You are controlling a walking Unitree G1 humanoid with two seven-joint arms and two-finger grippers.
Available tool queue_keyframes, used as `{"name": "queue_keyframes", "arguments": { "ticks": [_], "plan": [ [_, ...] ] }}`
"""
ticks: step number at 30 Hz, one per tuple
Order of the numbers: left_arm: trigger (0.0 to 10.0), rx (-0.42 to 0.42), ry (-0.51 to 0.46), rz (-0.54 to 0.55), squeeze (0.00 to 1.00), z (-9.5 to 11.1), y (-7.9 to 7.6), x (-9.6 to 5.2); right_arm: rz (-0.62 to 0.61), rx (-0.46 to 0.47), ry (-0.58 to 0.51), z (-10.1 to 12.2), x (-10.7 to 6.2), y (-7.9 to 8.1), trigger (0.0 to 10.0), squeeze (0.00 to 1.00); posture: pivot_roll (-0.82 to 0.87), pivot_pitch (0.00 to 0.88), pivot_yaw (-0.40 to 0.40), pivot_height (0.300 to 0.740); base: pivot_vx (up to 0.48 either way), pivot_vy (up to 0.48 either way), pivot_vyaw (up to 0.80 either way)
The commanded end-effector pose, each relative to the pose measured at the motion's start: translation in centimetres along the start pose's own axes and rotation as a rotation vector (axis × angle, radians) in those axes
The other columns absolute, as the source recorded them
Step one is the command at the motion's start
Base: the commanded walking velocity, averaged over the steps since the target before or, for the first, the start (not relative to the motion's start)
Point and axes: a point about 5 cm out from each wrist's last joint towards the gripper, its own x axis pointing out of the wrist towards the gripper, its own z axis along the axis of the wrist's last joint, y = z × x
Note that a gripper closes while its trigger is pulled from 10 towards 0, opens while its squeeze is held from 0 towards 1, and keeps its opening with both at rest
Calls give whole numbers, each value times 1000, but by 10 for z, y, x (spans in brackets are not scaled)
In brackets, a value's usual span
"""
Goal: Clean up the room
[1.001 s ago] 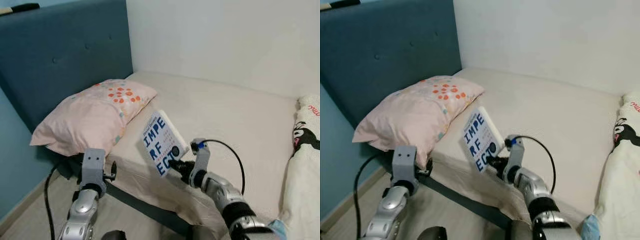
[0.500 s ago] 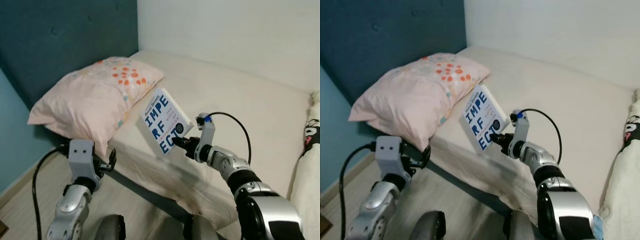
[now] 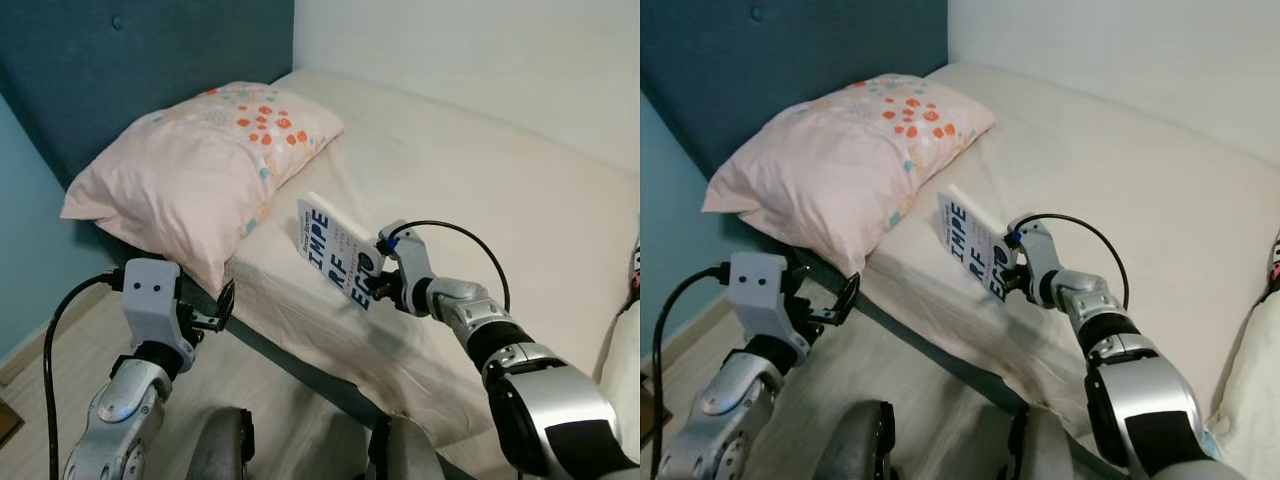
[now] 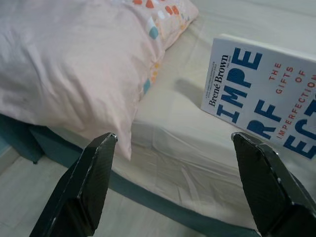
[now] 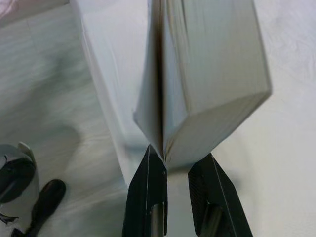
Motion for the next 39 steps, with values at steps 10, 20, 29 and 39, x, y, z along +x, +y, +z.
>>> {"name": "queue_keyframes", "arguments": {
  "ticks": [10, 20, 29, 39],
  "plan": [
    [10000, -44, 87, 132, 0, -12, 10, 2, -19, 465, -381, 37, -11, -18, 10000, 0, 208, 218, -85, 599, 0, 0, 0],
    [10000, -190, 136, 100, 0, -32, 5, 17, 328, 687, -411, 23, -9, 4, 10000, 0, 113, 87, -30, 599, 0, 0, 0],
    [10000, -233, 123, 16, 0, -35, -8, 32, 721, 697, -388, -4, -35, 12, 10000, 0, 68, 31, -9, 599, 0, 0, 0],
    [10000, -245, 121, 86, 0, -45, -3, 33, 412, 533, -399, -20, -35, 12, 10000, 0, 38, 14, -11, 599, 0, 0, 0]
  ]
}}
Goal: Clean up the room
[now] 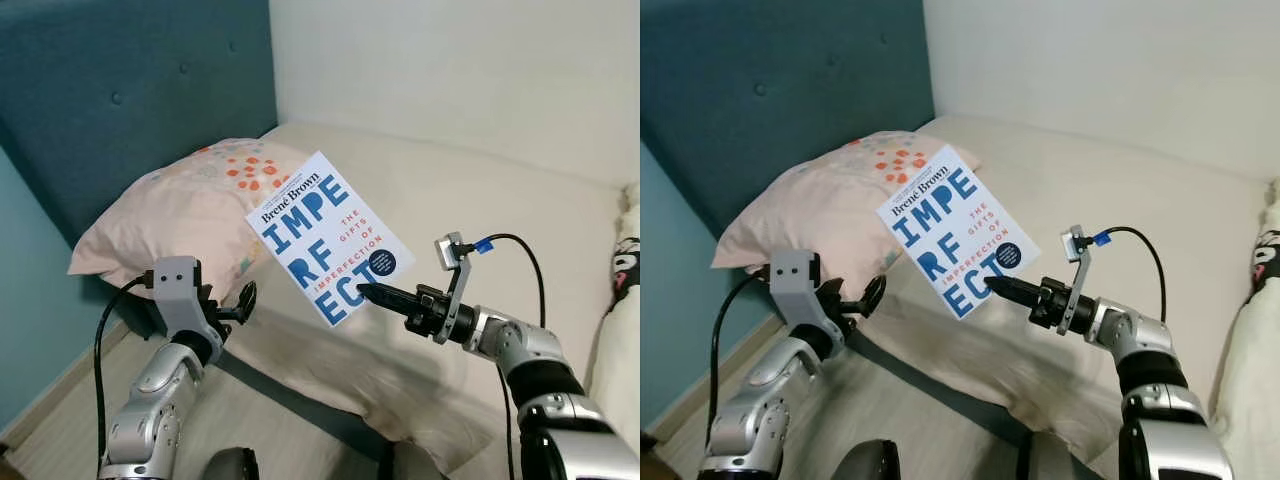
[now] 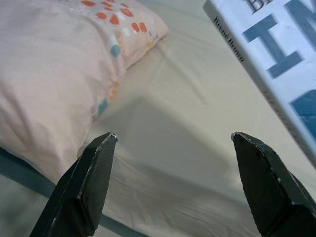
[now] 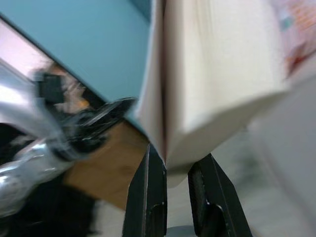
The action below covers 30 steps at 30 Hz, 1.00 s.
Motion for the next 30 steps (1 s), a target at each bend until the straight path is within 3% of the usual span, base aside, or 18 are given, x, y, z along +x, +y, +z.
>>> {"name": "queue_keyframes", "arguments": {
  "ticks": [1, 3, 4, 5, 6, 11, 14, 30],
  "plan": [
    [10000, 9, 9, 64, 0, -5, 8, -2, -128, -88, -54, 2, 4, -5, 10000, 0, 38, 14, -11, 599, 0, 0, 0],
    [10000, 52, 9, 140, 0, -8, 16, -3, -315, -145, -134, -4, 5, -12, 10000, 0, 36, 15, -9, 599, 0, 0, 0],
    [10000, 52, 9, 140, 0, -8, 16, -3, -315, -145, -134, -4, 5, -12, 10000, 0, 36, 15, -9, 599, 0, 0, 0],
    [10000, 133, 1, 162, 0, -9, 18, -4, -431, -187, -179, -7, 4, -14, 10000, 0, 35, 15, -11, 599, 0, 0, 0],
    [10000, 173, 2, 179, 0, -9, 20, -4, -446, -190, -199, -10, 4, -12, 10000, 0, 34, 11, -12, 599, 0, 0, 0],
    [10000, 212, 0, 229, 0, -11, 26, -4, -464, -203, -217, -16, 4, -7, 10000, 0, 35, 9, -14, 604, 0, 0, 0],
    [10000, 231, -1, 274, 0, -14, 31, -5, -465, -228, -194, -31, 11, -1, 10000, 0, 32, 1, -15, 619, 0, 0, 0],
    [10000, 251, -8, 275, 0, -21, 27, -5, -494, -215, -184, -49, 13, 4, 10000, 0, 27, 0, -22, 684, 0, 0, 0]
  ]
}}
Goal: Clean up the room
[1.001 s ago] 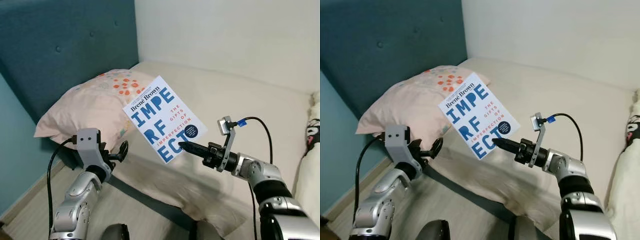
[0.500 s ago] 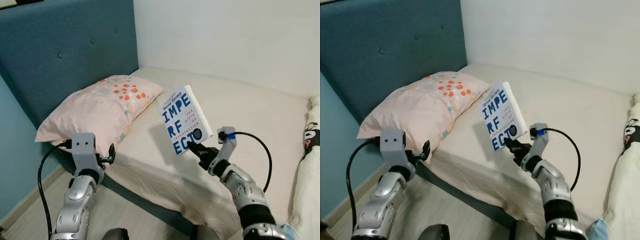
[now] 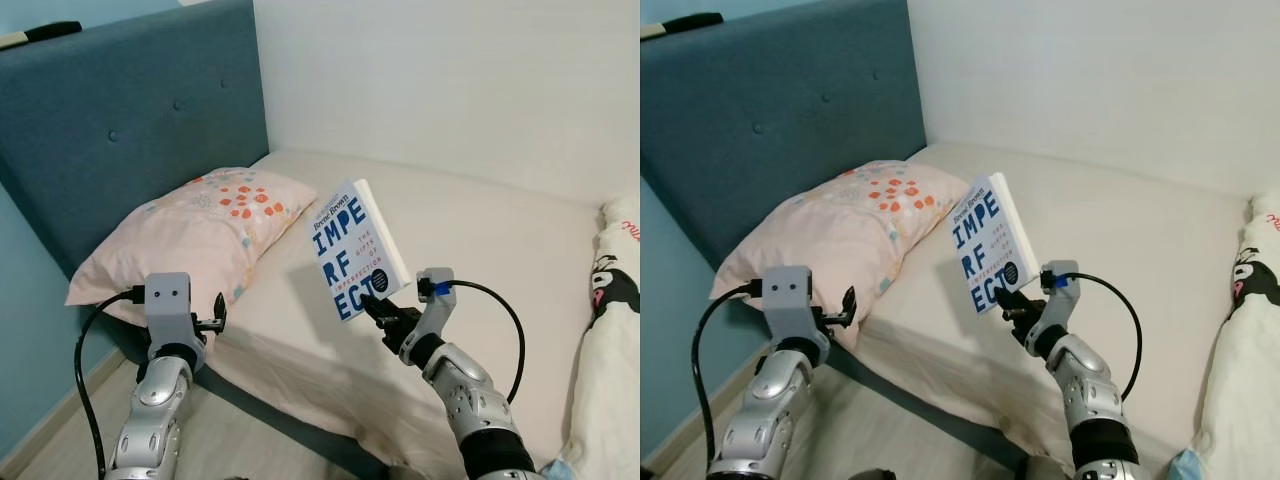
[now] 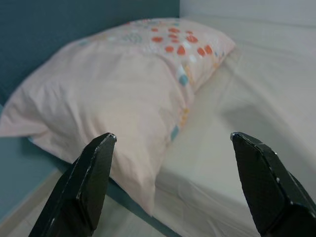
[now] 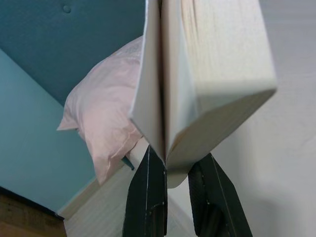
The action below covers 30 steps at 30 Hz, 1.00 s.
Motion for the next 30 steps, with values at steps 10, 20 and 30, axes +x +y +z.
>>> {"name": "queue_keyframes", "arguments": {
  "ticks": [10, 20, 30],
  "plan": [
    [10000, 18, 2, -7, 0, -7, -2, -1, 10, -20, -27, -2, 1, 9, 10000, 0, 30, 0, -29, 719, 0, 0, 0],
    [10000, 9, 1, -20, 0, -10, -5, -4, -44, -43, -40, -6, -3, 8, 10000, 0, 23, 0, -26, 739, 0, 0, 0],
    [10000, 5, -12, -49, 0, -8, -13, -3, -86, -24, -31, -9, -10, -1, 10000, 0, 17, 0, -24, 739, 0, 0, -279]
  ]
}}
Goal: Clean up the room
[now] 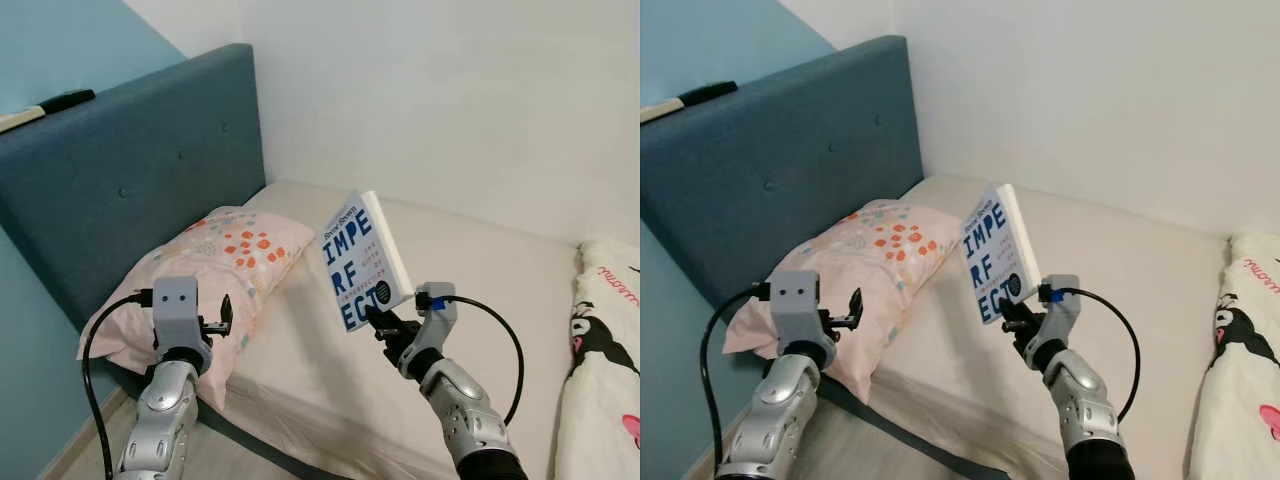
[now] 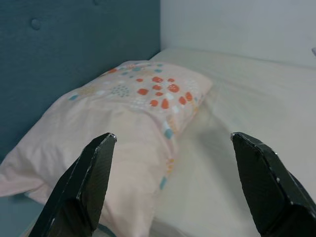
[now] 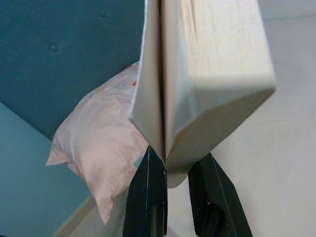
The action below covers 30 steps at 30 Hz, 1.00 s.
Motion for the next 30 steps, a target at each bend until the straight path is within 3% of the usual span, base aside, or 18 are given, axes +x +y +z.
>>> {"name": "queue_keyframes", "arguments": {
  "ticks": [1, 30],
  "plan": [
    [10000, 8, 6, -10, 0, -3, -3, -1, 2, -8, -24, 4, -2, -1, 10000, 0, 17, 0, -24, 739, 0, 0, -800],
    [10000, 14, 11, 10, 0, -9, -1, -6, 9, -11, -8, -3, -8, -1, 10000, 0, 12, 4, -28, 739, 0, 0, -800]
  ]
}}
